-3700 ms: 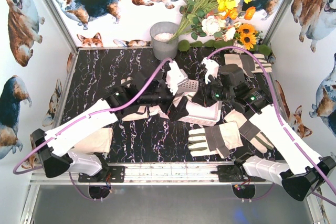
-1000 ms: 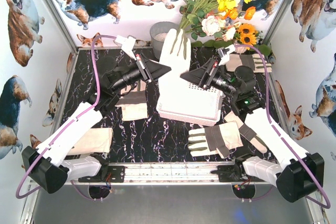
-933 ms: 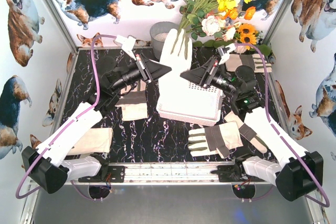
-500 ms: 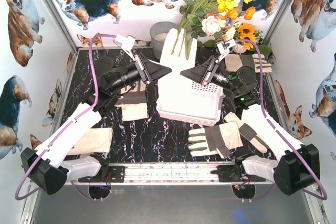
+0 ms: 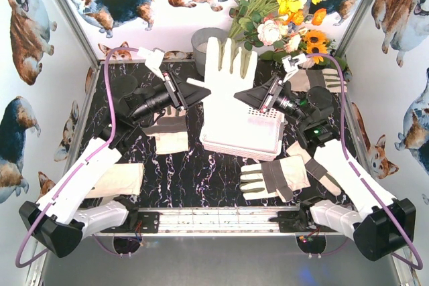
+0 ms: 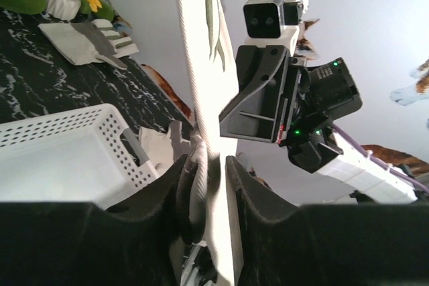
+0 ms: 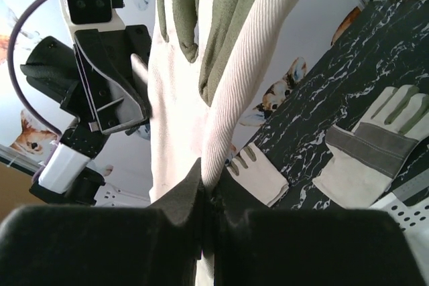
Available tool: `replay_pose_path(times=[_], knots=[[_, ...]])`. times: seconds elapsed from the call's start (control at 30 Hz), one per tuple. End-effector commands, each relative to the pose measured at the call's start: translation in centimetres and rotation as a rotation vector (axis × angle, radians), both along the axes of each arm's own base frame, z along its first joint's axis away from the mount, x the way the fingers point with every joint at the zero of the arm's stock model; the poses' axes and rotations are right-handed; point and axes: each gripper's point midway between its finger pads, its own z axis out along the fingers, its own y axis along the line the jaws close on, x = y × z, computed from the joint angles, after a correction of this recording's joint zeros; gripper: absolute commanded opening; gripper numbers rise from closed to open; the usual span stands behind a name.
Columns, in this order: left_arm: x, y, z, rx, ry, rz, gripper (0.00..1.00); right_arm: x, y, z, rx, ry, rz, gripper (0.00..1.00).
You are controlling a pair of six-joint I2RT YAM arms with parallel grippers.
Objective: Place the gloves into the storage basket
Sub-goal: Pair the glove with the glove.
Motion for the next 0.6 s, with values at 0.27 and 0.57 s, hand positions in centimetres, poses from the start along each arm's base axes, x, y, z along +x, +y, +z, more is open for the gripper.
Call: replay_pose_path(times=[0.27,0.57], knots=[[1.9,1.9,-1.0,0.084,-0.009,0.124,0.0,0.6,-0.9,-0.1,-0.109,-0.034,-0.087,0.0],[5.4,6.3,-8.0,0.297,0.109,0.415,0.0,3.6,1.8,-5.1,-0.347,0.04,-0.235,0.0]])
